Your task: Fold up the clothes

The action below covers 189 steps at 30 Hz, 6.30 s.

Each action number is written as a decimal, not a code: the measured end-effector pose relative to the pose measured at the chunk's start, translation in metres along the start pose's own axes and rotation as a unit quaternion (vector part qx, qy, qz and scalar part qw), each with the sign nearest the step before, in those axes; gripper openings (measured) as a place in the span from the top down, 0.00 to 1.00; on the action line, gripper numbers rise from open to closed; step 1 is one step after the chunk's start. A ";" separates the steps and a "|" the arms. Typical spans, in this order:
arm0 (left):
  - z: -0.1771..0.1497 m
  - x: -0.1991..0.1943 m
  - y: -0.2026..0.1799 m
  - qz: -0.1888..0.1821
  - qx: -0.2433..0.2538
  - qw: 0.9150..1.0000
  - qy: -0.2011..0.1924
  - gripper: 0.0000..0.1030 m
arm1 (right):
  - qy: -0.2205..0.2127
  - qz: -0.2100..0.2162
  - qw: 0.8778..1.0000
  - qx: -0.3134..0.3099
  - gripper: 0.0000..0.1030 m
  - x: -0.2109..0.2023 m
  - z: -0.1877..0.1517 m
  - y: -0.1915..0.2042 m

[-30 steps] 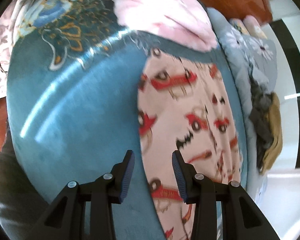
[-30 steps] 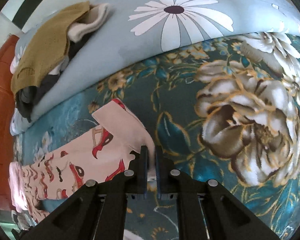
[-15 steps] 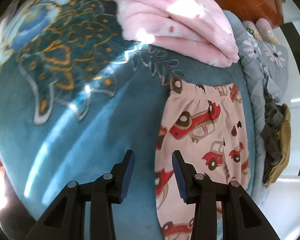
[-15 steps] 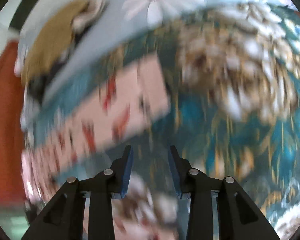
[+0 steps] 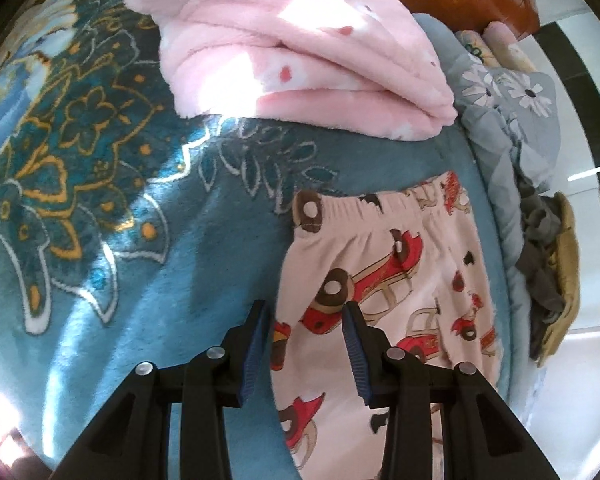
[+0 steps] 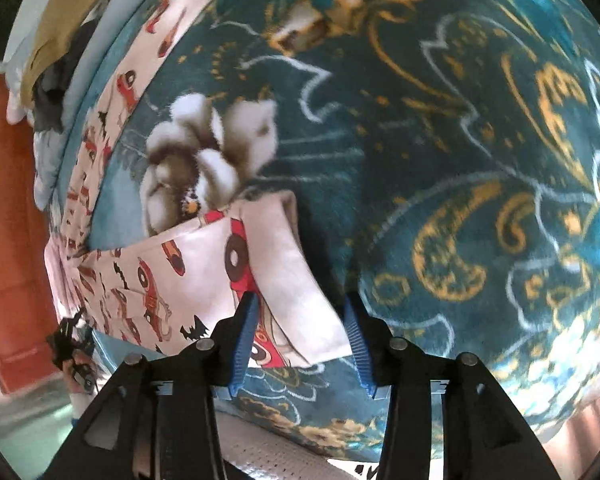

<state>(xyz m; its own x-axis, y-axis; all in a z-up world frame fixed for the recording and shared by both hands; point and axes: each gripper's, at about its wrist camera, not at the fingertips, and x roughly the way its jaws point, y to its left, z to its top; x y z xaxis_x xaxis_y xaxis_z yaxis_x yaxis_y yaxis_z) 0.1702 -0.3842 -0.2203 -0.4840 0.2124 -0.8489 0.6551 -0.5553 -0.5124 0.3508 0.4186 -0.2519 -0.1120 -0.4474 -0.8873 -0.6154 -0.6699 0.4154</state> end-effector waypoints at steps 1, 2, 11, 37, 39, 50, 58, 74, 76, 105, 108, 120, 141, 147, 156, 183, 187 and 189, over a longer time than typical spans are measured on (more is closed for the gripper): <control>0.001 0.000 0.001 -0.005 -0.005 1.000 0.001 0.61 | 0.007 -0.001 1.000 0.000 0.56 0.001 -0.003 0.000; 0.002 0.001 0.003 -0.010 -0.011 1.000 0.003 0.61 | 0.012 -0.003 1.000 -0.003 0.56 0.002 -0.006 -0.001; 0.004 0.003 0.004 -0.021 -0.011 1.000 0.006 0.83 | 0.020 0.037 0.998 0.041 0.56 0.004 -0.031 -0.023; 0.003 0.009 -0.005 0.031 -0.011 0.999 0.029 0.92 | -0.082 0.154 0.979 0.103 0.86 -0.017 -0.035 -0.020; 0.002 0.009 -0.005 0.033 -0.013 0.999 0.029 0.92 | -0.072 0.155 0.981 0.095 0.85 -0.022 -0.034 -0.024; -0.006 0.010 0.002 0.038 -0.018 0.999 0.032 0.92 | 0.005 0.153 0.979 0.137 0.70 0.022 -0.069 -0.036; -0.010 0.009 0.011 0.027 -0.026 0.999 0.026 0.92 | -0.078 0.123 0.981 0.132 0.69 -0.007 -0.046 -0.028; 0.014 -0.023 -0.056 0.033 0.006 0.999 0.020 0.98 | -0.179 0.232 0.951 0.099 0.94 -0.079 0.060 0.047; 0.024 -0.020 -0.084 0.017 0.005 0.999 0.026 0.98 | -0.177 0.231 0.951 0.105 0.94 -0.081 0.090 0.060; 0.045 0.055 -0.110 0.055 0.066 0.996 0.028 0.42 | -0.236 0.107 0.961 0.099 0.58 -0.085 0.196 0.080; 0.037 0.071 -0.085 0.061 0.034 0.997 0.040 0.42 | -0.230 0.072 0.964 0.112 0.58 -0.076 0.174 0.054; 0.031 0.095 -0.106 0.053 0.019 0.998 0.024 0.73 | -0.237 0.120 0.950 0.162 0.58 -0.023 0.159 0.047; -0.007 -0.027 -0.056 -0.021 0.029 0.998 -0.051 0.93 | -0.256 0.148 0.955 0.029 0.91 -0.080 0.125 0.072; -0.035 -0.004 0.005 0.007 -0.041 0.999 -0.015 0.92 | -0.203 0.089 0.974 0.042 0.91 -0.037 0.113 0.045; -0.042 -0.030 0.026 -0.002 -0.097 0.994 -0.049 0.82 | -0.221 0.019 0.974 0.043 0.76 -0.062 0.117 0.041; -0.181 -0.003 -0.109 -0.053 0.156 0.981 0.100 0.70 | -0.254 0.061 0.965 -0.030 0.95 -0.046 0.177 0.148; -0.185 -0.002 -0.102 -0.054 0.158 0.980 0.106 0.70 | -0.291 0.108 0.949 -0.055 0.95 -0.104 0.139 0.148; -0.185 -0.002 -0.098 -0.055 0.154 0.981 0.106 0.70 | -0.298 0.098 0.948 -0.055 0.95 -0.118 0.120 0.132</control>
<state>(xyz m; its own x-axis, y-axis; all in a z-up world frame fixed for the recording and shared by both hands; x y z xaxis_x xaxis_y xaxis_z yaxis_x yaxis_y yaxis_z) 0.2143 -0.1811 -0.1923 -0.3897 0.4293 -0.8148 0.3829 -0.7291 -0.5673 0.1893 0.4544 -0.1162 -0.6574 -0.1777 -0.7323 -0.4548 -0.6813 0.5736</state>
